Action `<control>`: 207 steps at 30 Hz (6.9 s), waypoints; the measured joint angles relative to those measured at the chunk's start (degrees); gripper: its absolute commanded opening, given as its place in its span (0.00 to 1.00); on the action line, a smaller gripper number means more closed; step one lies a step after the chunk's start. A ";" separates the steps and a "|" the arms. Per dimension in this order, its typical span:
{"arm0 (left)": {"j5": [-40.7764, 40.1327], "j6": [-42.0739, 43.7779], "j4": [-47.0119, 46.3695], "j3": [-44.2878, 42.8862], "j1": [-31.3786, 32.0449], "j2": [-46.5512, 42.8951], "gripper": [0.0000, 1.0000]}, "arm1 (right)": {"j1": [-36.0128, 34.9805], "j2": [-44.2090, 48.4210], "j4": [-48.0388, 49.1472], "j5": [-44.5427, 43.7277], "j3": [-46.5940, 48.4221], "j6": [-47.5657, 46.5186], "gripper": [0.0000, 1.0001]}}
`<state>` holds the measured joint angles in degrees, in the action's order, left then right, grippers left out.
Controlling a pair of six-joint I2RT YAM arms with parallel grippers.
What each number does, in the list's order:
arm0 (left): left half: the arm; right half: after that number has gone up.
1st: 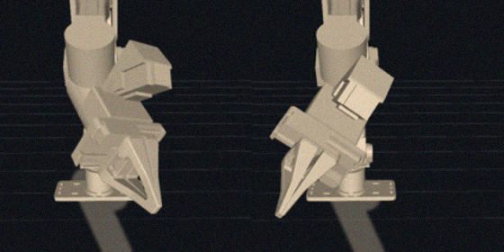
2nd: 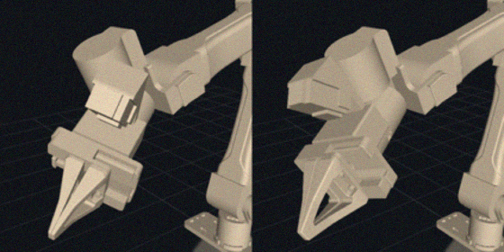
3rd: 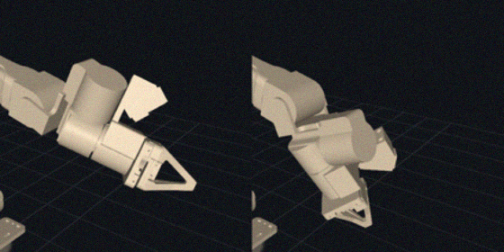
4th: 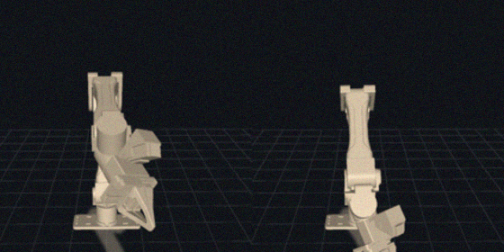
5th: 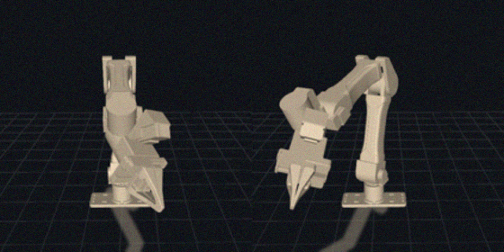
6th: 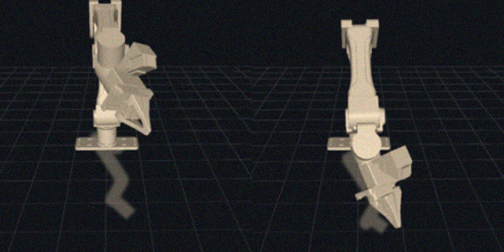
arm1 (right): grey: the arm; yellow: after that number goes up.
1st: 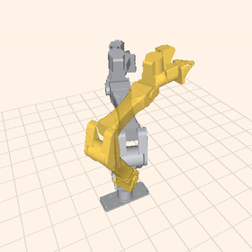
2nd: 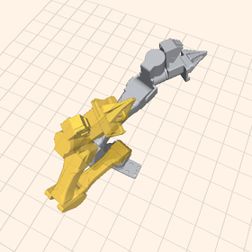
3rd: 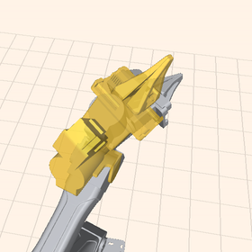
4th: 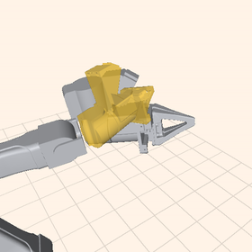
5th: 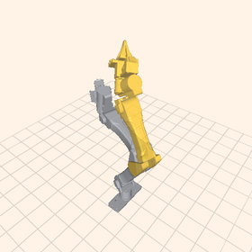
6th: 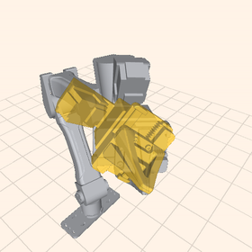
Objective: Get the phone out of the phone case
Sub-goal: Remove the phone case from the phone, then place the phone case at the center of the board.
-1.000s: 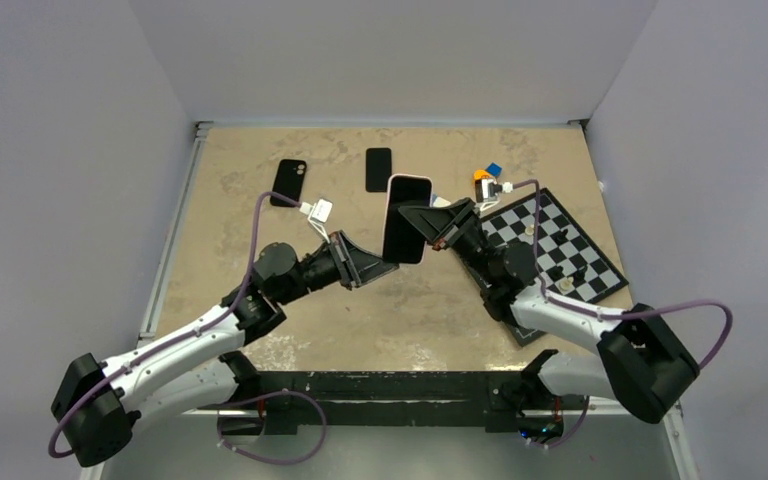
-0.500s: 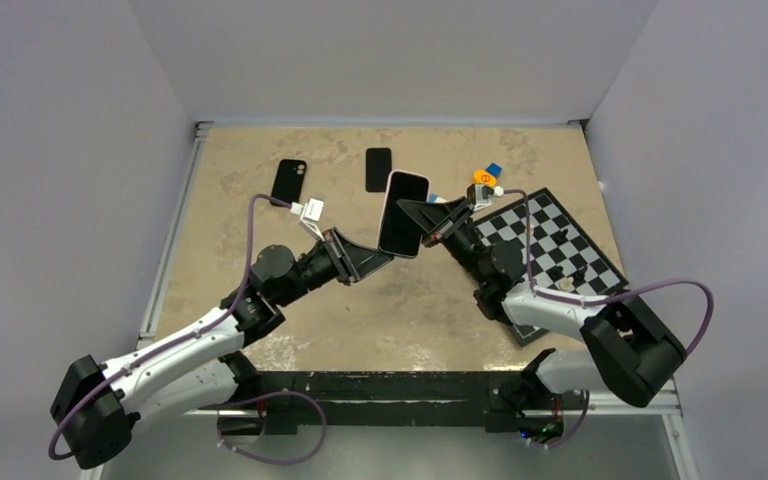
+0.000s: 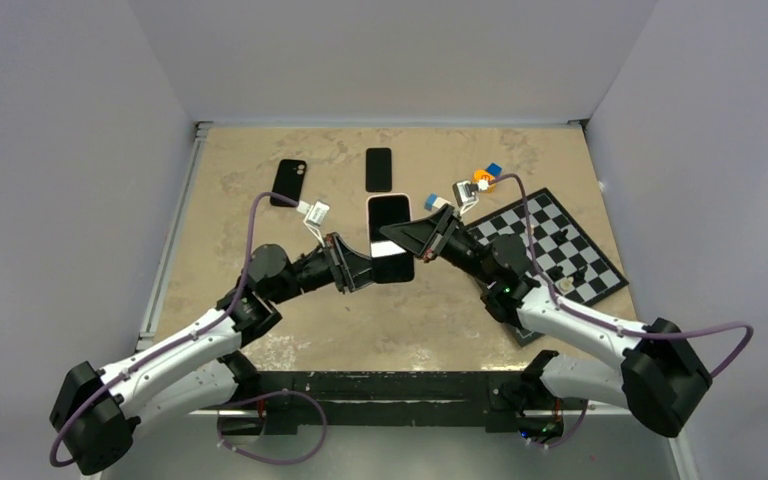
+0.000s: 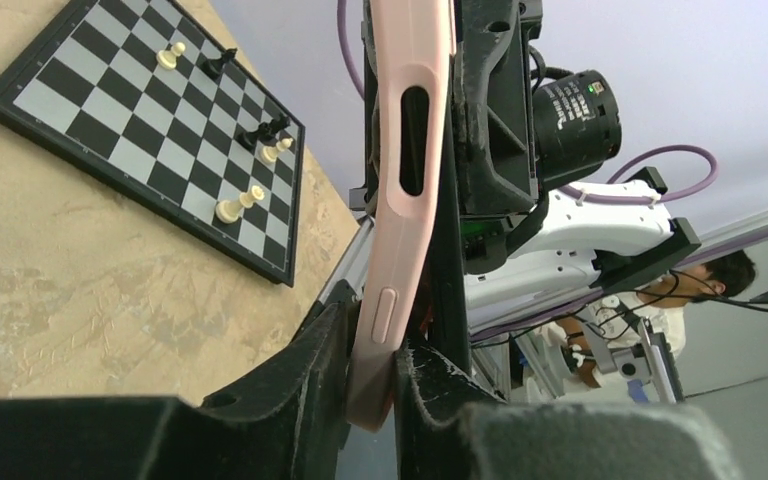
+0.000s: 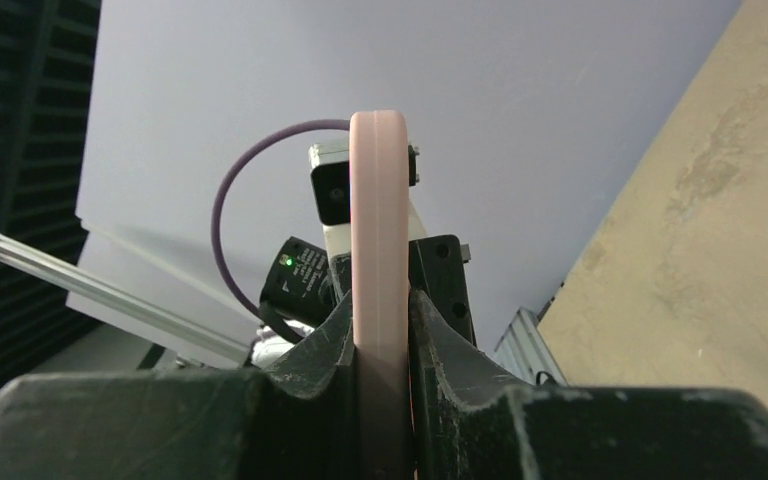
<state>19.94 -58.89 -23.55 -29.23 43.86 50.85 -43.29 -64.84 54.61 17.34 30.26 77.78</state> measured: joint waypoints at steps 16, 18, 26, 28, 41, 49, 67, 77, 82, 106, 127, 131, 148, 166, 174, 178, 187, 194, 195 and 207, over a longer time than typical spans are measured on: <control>8.63 -0.81 -14.84 -0.55 -2.86 6.16 0.00 | 0.11 5.88 -29.66 3.19 14.64 -20.44 0.41; 8.98 -2.49 -18.14 -0.07 -2.97 7.85 0.00 | -0.31 6.14 -33.42 3.43 15.41 -22.23 0.56; 9.07 -5.18 -20.63 1.09 -3.45 10.32 0.00 | -2.78 8.52 -47.76 5.14 18.67 -26.62 0.86; 9.03 -5.25 -20.98 1.09 -3.56 10.14 0.00 | -3.06 9.66 -50.86 4.72 19.61 -27.67 0.88; -0.70 -5.03 -16.68 1.09 -6.67 6.82 0.00 | -3.93 21.81 -67.78 -0.59 21.81 -25.64 0.76; -2.71 -5.31 -15.08 1.09 -6.78 7.52 0.00 | -3.96 21.18 -60.61 1.81 18.16 -19.58 0.66; -2.56 -8.98 -22.14 2.91 -6.75 8.74 0.00 | 1.51 16.31 -44.59 2.34 10.84 -7.19 0.49; -2.40 -9.60 -23.06 2.91 -6.75 9.14 0.00 | 2.40 15.30 -43.01 1.66 10.82 -5.70 0.44; -2.40 -9.60 -23.63 2.91 -6.71 9.14 0.00 | 2.60 15.28 -42.97 1.60 10.49 -5.35 0.41; -5.66 -9.25 -23.15 3.76 -6.64 8.57 0.00 | 3.61 9.03 -38.66 1.40 10.19 -2.27 0.36; -11.63 1.18 -12.22 3.74 -5.01 0.11 0.00 | 3.48 6.99 -35.85 1.27 10.19 1.36 0.33; -11.65 1.73 -11.47 3.74 -4.48 -0.15 0.00 | 3.52 6.99 -35.43 1.16 10.21 1.51 0.33; -10.10 -1.64 -13.46 3.74 -4.07 2.19 0.00 | 3.61 1.05 -25.27 0.87 10.21 0.20 0.12; -17.51 13.25 35.87 -8.76 -7.41 -6.29 0.00 | 3.85 12.35 -34.95 6.32 10.56 -8.02 0.00; -17.40 27.69 62.23 -23.37 -13.44 2.38 0.00 | 4.02 22.16 -49.64 2.47 13.68 -19.98 0.00; -13.57 35.08 69.55 -28.61 -20.83 9.51 0.00 | 4.26 24.76 -55.67 -0.13 15.17 -25.31 0.00; -7.89 45.11 74.99 -30.82 -35.01 29.05 0.00 | 4.35 26.38 -61.44 -0.70 15.34 -30.51 0.00; -2.51 50.18 76.78 -37.00 -44.76 37.20 0.00 | 4.37 27.82 -61.33 0.48 12.15 -31.12 0.00; -1.77 50.86 76.70 -37.68 -46.36 38.42 0.00 | 4.37 27.87 -61.35 0.59 11.76 -31.12 0.00; 3.89 53.16 79.03 -47.01 -49.27 52.11 0.00 | 4.74 27.30 -60.78 0.81 11.47 -31.30 0.00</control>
<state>23.83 -5.74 55.48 -76.25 -5.41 102.96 -38.54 -37.54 -6.17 18.15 41.74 46.48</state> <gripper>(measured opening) 0.172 0.070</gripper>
